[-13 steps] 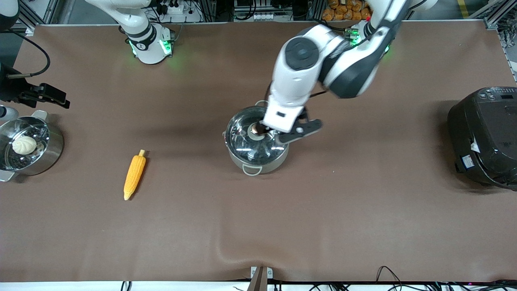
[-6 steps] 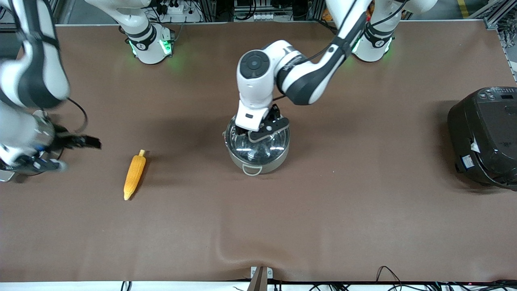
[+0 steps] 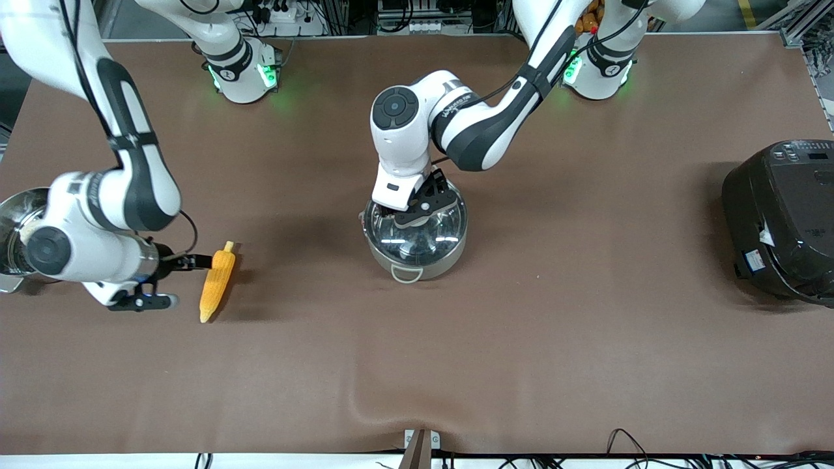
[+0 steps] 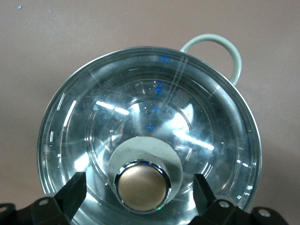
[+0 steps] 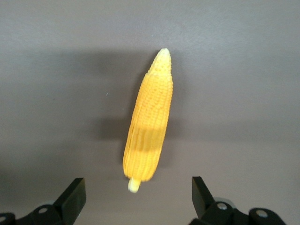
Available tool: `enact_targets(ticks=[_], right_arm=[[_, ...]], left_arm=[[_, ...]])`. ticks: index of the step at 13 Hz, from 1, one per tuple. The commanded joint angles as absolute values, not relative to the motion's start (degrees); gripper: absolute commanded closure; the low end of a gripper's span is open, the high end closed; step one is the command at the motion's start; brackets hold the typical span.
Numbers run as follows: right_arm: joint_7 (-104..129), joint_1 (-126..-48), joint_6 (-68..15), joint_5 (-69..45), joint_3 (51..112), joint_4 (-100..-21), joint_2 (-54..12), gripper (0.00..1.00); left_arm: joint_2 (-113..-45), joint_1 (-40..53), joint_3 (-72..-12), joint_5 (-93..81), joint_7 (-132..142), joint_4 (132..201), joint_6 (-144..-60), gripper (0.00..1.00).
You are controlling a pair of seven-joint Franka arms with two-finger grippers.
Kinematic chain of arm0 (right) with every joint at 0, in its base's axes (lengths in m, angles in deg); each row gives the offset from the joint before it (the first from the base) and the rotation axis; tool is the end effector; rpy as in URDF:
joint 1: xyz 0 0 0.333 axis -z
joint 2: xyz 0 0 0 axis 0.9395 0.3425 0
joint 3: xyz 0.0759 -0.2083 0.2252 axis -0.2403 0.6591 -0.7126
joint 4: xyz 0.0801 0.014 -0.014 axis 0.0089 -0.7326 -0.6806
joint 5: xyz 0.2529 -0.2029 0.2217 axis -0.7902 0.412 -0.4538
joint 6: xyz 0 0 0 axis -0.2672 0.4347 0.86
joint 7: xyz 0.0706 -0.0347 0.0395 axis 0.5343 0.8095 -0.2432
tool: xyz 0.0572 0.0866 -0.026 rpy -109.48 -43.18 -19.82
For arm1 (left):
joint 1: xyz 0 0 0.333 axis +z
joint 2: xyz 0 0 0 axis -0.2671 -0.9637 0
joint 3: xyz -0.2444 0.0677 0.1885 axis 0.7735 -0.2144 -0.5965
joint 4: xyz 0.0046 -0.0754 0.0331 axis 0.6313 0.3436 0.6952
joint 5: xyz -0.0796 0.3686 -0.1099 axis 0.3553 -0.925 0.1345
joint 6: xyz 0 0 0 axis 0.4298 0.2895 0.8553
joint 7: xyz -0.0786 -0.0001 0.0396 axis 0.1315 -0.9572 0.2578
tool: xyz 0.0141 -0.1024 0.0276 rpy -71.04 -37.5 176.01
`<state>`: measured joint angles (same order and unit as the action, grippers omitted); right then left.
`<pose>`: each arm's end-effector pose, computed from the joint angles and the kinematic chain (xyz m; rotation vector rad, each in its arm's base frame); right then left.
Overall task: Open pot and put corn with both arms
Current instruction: 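Lift the glass lid with the left gripper while the right gripper grasps the corn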
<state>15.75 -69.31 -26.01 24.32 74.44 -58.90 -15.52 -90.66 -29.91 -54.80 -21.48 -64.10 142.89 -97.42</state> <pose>0.6490 0.0089 0.2866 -3.1008 -0.0530 0.3107 0.4789 -0.5490 0.3511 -3.0408 -0.6295 -0.0539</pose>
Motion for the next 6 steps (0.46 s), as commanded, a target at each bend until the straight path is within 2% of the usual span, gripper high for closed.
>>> enact_targets(ticks=[1,2,4,5,6], right_arm=[[15.4,-69.2,-30.0,24.8,74.6,-57.6,-10.4,0.00],[15.3,-69.2,-32.1,24.9,74.6,-57.6,-8.6,0.00],[15.3,-69.2,-34.2,24.9,74.6,-57.7,-6.9,0.00],[15.3,-69.2,-34.9,24.9,74.7,-57.7,-6.3,0.00],[15.3,-69.1,-35.2,24.9,74.7,-57.8,-6.1,0.20]], left_arm=[[-91.0,-30.2,-54.8,-23.0,-64.7,141.8,-96.0,0.05],[-91.1,-30.3,-54.8,-23.0,-64.7,141.9,-96.0,0.12],[-91.3,-30.2,-54.7,-23.0,-64.6,142.1,-96.0,0.17],[-91.5,-30.3,-54.7,-22.8,-64.6,142.1,-96.0,0.22],[-91.4,-30.3,-54.7,-22.7,-64.5,142.1,-96.0,0.29]])
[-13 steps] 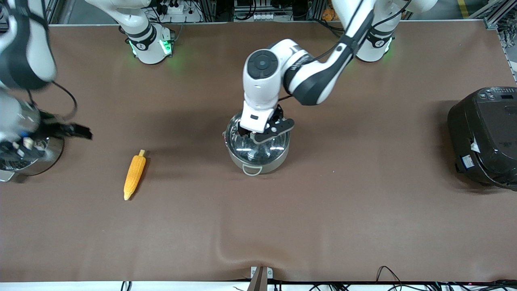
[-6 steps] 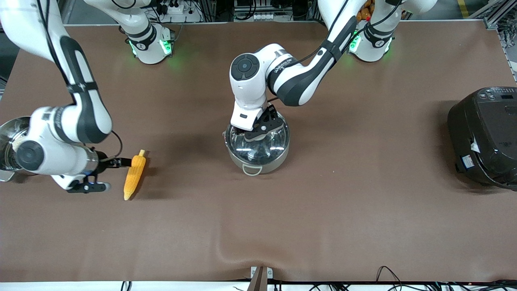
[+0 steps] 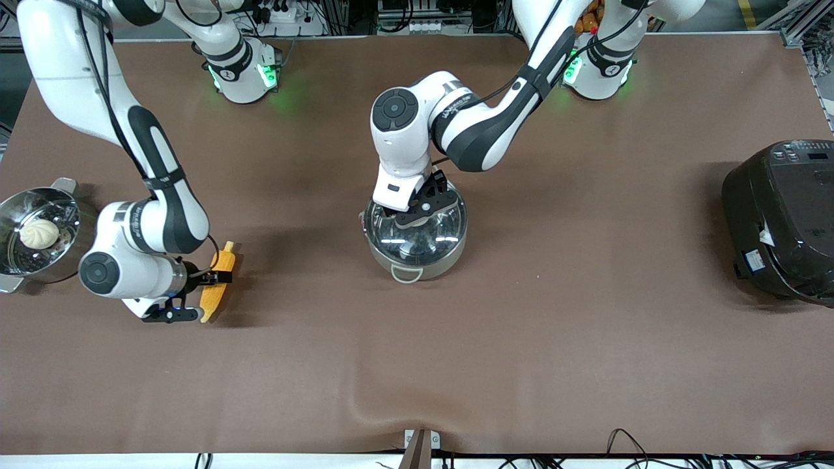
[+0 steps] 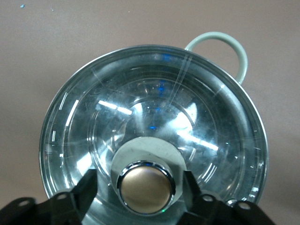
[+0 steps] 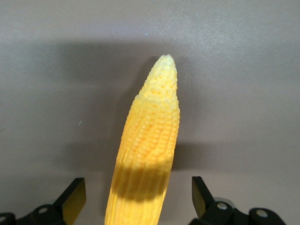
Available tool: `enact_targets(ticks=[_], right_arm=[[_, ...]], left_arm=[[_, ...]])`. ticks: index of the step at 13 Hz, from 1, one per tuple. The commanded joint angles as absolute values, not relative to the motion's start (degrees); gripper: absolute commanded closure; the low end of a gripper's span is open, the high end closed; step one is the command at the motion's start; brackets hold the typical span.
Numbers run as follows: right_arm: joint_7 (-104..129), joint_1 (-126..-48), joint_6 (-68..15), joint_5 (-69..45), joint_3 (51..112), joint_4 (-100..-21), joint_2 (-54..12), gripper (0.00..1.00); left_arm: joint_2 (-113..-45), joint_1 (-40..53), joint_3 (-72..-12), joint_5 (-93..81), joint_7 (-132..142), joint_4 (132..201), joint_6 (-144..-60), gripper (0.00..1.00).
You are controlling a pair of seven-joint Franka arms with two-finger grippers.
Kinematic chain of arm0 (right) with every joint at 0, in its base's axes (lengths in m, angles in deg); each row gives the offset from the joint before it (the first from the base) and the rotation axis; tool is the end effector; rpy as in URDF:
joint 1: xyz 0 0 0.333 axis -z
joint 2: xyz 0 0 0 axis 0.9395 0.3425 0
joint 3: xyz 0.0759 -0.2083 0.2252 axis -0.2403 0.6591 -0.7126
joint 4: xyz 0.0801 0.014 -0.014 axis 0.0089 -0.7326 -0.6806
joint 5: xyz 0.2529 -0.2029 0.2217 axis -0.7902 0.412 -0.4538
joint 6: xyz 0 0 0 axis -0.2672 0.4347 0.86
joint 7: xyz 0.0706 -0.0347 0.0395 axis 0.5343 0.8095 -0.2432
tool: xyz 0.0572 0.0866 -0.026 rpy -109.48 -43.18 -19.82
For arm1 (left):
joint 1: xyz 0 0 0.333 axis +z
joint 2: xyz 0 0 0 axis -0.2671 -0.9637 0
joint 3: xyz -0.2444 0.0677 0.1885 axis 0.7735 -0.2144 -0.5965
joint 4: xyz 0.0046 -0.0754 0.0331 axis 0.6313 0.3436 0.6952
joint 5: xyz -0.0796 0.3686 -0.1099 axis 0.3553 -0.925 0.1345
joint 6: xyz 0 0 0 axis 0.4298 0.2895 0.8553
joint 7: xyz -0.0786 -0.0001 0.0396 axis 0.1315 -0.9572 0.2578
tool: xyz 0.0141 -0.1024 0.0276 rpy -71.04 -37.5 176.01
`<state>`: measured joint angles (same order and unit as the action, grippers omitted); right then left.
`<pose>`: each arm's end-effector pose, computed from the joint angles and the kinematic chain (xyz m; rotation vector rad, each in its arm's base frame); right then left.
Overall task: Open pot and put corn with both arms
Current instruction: 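Lift the glass lid with the left gripper while the right gripper grasps the corn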
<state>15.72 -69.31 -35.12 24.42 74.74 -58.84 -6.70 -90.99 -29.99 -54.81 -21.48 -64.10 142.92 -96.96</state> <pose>0.6548 0.0057 0.1969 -3.1035 -0.0432 0.3014 0.4777 -0.5489 0.3460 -3.0291 -0.6251 -0.0432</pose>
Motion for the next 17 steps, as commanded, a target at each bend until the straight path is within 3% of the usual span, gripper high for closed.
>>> enact_targets(ticks=[1,2,3,4,5,7,12,17], right_arm=[[15.3,-69.1,-36.0,25.0,74.7,-57.8,-5.5,0.45],[15.3,-69.1,-36.6,24.9,74.7,-58.0,-5.3,0.67],[15.4,-69.1,-37.6,24.9,74.7,-58.6,-5.1,0.81],[15.4,-69.1,-38.1,24.9,74.7,-58.9,-5.1,0.89],[15.4,-69.2,-38.2,24.9,74.7,-58.9,-5.1,0.94],[15.4,-69.3,-37.7,24.9,74.6,-59.0,-5.4,1.00],[16.3,-71.7,-28.9,24.7,74.6,-57.5,-11.5,1.00],[16.4,-73.0,-23.3,24.2,74.5,-54.9,-14.7,1.00]], left_arm=[[-91.3,-30.3,-54.7,-22.4,-64.5,142.1,-96.0,0.43],[-91.1,-30.2,-54.7,-22.2,-64.5,142.1,-96.0,0.63],[-91.2,-30.3,-54.7,-22.3,-64.6,142.1,-96.0,0.79],[-91.2,-30.3,-54.7,-23.0,-64.5,142.1,-96.0,0.96],[-90.9,-30.2,-54.8,-23.1,-64.5,142.0,-96.0,1.00],[-89.3,-29.6,-54.9,-23.1,-63.7,142.1,-95.9,1.00],[-79.6,-25.2,-55.0,-23.2,-58.7,142.1,-87.5,1.00],[-70.7,-10.6,-54.6,-22.2,-39.3,144.2,-80.8,1.00]])
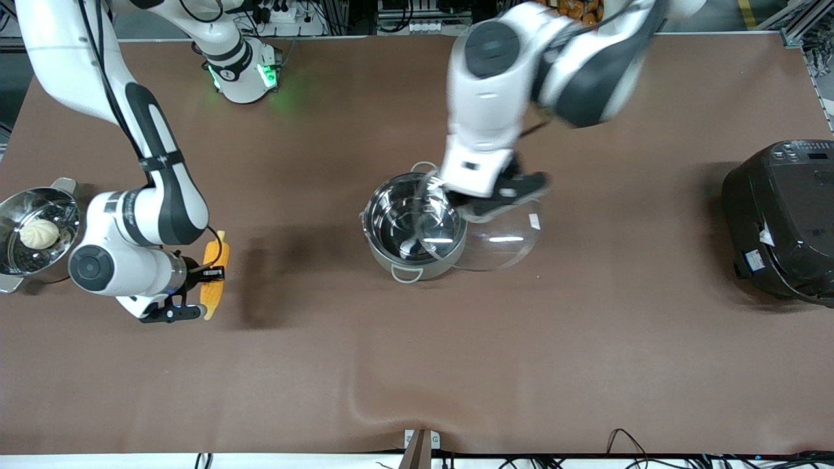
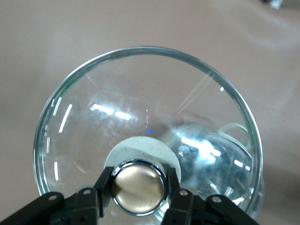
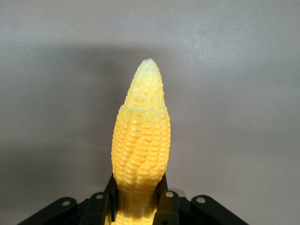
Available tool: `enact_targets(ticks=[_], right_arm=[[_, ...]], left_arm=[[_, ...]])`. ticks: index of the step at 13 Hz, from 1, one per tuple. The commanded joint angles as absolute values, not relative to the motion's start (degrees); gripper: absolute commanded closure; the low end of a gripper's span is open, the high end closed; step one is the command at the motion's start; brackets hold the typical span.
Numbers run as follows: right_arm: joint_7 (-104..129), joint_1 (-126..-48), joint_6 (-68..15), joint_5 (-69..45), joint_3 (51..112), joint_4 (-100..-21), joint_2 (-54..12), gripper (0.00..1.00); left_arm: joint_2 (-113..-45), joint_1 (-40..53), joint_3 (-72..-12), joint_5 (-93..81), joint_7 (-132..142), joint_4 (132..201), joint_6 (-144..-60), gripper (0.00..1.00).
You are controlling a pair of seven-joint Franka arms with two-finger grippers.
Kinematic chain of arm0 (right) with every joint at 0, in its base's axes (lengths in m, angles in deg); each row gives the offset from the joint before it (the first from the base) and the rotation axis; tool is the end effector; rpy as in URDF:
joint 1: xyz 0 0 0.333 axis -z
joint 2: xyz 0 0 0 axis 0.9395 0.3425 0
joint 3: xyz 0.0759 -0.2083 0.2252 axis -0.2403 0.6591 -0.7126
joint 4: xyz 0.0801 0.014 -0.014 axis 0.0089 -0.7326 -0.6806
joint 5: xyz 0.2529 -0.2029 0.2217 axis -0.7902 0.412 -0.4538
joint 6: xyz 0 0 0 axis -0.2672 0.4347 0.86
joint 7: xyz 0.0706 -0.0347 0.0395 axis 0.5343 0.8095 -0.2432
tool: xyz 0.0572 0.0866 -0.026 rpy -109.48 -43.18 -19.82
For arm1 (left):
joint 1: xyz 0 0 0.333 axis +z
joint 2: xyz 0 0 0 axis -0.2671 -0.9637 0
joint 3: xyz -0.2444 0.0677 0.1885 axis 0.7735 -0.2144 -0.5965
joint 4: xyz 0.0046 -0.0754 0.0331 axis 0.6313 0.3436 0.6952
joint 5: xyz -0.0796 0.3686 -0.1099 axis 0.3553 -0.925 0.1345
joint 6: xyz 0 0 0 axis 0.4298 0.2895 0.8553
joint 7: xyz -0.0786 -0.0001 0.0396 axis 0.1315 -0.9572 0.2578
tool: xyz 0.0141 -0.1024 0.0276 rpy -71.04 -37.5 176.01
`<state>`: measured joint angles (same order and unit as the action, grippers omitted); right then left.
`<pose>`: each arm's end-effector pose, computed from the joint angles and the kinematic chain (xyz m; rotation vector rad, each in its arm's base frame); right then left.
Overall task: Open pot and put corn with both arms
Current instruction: 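Lift the glass lid with the left gripper while the right gripper grasps the corn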
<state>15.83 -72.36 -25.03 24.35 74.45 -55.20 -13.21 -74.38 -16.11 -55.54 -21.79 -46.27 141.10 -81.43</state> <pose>0.6616 0.0439 0.2865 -3.1041 -0.1333 0.3010 0.5534 -0.3778 0.5411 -3.0399 -0.5681 -0.1186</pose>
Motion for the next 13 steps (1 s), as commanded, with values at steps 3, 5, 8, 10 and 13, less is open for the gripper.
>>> enact_targets(ticks=[3,5,8,10,13], right_arm=[[16.4,-74.8,-20.2,24.1,74.5,-52.1,-15.2,1.00],[16.4,-75.1,-19.4,24.1,74.5,-51.6,-15.4,1.00],[16.7,-75.5,-19.4,24.1,74.4,-51.4,-15.9,1.00],[19.1,-76.9,-19.3,24.1,74.5,-51.2,-16.1,1.00],[23.2,-79.5,-19.0,24.2,74.5,-50.9,-16.3,1.00]], left_arm=[[-69.1,-0.8,-54.5,-21.6,-26.0,146.8,-80.8,1.00],[-69.9,4.9,-54.5,-21.6,-18.5,148.3,-81.4,1.00],[-71.2,11.3,-54.5,-21.6,-14.3,155.3,-89.1,1.00],[-71.2,13.4,-54.5,-21.6,-13.9,164.6,-99.8,1.00],[-73.0,13.5,-54.5,-21.7,-13.9,173.9,-110.5,1.00]])
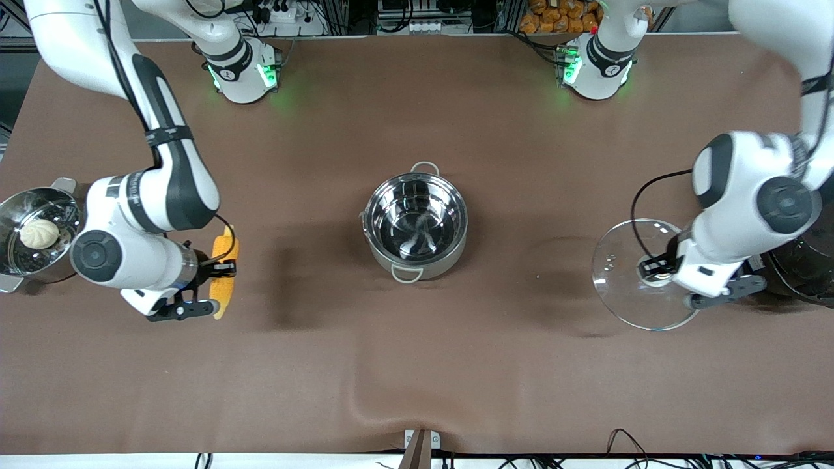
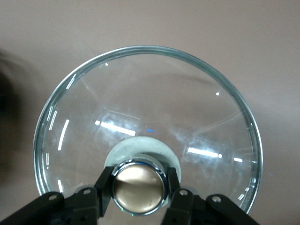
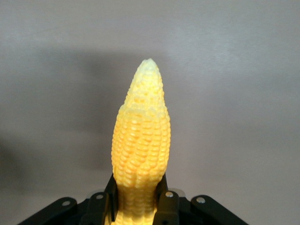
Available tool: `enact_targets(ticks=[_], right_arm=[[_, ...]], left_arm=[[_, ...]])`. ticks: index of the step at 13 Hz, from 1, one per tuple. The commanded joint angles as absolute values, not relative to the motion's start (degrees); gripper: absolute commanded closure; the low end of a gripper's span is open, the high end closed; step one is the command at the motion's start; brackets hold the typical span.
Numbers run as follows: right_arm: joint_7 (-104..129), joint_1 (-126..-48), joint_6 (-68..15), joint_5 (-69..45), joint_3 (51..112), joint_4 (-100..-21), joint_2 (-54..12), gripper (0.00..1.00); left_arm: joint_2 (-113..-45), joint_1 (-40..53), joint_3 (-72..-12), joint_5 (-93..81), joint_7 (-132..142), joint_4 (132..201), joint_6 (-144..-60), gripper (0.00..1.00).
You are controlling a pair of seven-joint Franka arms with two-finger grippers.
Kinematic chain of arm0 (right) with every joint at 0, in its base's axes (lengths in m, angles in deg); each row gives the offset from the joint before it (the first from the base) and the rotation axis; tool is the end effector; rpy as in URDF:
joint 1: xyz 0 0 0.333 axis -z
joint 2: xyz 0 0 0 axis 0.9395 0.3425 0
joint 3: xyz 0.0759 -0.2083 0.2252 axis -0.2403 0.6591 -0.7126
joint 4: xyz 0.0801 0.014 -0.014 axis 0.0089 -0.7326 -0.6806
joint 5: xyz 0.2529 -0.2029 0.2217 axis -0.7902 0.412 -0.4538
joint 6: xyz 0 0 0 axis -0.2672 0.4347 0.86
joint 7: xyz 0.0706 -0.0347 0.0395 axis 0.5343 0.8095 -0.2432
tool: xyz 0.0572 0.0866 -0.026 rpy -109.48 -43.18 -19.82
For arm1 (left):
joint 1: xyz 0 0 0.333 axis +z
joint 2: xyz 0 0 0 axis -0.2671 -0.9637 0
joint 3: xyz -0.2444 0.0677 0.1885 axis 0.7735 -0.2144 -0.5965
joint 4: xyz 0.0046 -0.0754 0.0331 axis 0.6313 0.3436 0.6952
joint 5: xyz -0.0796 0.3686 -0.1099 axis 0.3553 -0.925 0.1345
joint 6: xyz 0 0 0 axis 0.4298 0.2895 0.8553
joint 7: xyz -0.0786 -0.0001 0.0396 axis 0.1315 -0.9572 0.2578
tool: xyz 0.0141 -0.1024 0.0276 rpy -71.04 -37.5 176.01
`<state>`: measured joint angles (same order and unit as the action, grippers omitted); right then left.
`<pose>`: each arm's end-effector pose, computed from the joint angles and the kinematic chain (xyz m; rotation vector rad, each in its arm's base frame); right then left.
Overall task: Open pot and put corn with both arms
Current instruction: 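Lower the lid onto the table while the right gripper carries the corn over the pot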
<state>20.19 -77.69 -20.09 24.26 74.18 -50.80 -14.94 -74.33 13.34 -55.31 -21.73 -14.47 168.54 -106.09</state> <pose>0.6638 0.1093 0.3345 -3.1162 -0.1679 0.2720 0.6393 -0.0673 0.3523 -3.0387 -0.4202 0.0122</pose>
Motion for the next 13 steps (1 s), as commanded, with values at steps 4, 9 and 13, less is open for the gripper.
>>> enact_targets(ticks=[4,9,13], right_arm=[[29.9,-83.0,-17.2,24.0,74.5,-48.5,-16.2,1.00],[42.3,-90.4,-15.8,24.0,74.5,-45.6,-15.2,1.00],[44.0,-91.0,-16.0,23.9,74.5,-45.5,-15.0,1.00]], left_arm=[[-75.4,13.5,-54.5,-21.7,-13.9,180.5,-118.5,1.00],[-77.1,13.5,-54.5,-22.1,-13.9,184.0,-123.8,1.00],[-77.9,13.6,-54.5,-22.1,-13.9,184.0,-123.9,0.93]])
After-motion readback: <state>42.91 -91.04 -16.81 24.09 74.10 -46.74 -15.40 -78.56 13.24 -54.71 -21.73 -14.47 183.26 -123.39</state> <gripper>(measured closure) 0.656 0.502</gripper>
